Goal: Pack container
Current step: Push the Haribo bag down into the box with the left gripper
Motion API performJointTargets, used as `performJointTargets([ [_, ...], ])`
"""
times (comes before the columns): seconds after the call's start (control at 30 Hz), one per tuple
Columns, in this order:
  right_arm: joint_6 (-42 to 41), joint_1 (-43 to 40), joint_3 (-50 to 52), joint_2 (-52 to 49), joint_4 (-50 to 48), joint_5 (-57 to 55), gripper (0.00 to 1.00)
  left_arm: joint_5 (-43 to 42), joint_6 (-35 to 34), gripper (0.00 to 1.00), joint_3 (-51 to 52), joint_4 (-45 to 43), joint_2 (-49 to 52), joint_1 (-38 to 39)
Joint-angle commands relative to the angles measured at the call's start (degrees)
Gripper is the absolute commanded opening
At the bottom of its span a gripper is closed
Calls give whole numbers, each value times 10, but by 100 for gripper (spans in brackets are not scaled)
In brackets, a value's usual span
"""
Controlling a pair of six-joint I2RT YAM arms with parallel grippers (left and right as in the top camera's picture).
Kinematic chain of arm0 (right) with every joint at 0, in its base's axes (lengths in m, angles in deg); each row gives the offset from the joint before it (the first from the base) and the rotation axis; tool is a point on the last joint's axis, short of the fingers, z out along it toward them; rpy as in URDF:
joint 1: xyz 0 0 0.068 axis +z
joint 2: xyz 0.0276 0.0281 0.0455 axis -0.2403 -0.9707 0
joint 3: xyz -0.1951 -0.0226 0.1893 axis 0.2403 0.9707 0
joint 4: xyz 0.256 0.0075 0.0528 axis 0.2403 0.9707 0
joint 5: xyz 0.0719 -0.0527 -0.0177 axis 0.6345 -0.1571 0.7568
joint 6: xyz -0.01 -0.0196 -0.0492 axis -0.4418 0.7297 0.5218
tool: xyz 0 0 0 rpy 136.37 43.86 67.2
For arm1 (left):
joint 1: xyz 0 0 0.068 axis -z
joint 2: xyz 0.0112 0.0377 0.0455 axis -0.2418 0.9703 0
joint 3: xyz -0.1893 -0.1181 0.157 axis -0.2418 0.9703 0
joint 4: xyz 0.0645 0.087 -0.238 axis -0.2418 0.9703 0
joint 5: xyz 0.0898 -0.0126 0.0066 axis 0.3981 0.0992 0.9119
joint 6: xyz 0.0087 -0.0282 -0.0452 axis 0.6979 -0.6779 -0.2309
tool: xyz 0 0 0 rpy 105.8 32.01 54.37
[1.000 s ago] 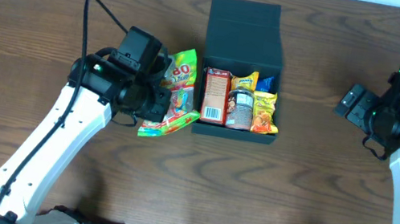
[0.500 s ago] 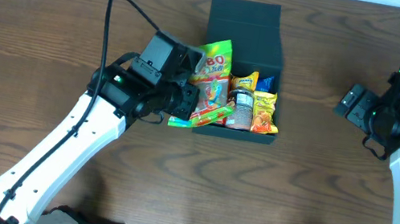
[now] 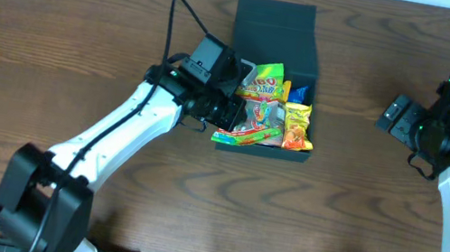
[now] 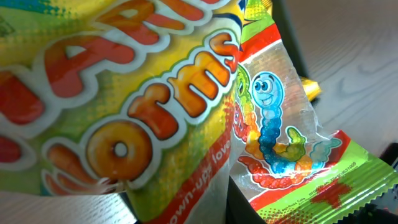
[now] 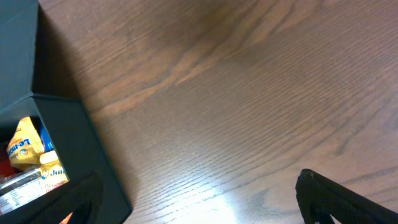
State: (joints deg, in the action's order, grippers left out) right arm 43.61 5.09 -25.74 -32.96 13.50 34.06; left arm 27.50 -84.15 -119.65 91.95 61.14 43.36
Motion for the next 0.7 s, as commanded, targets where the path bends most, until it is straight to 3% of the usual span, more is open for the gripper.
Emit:
performJointTargets([
  [0.0, -6, -3, 3, -1, 0, 0, 99, -20, 17, 17, -17, -10, 11, 0],
  [0.67, -6, -3, 3, -1, 0, 0, 99, -11, 21, 21, -17, -81, 91, 7],
])
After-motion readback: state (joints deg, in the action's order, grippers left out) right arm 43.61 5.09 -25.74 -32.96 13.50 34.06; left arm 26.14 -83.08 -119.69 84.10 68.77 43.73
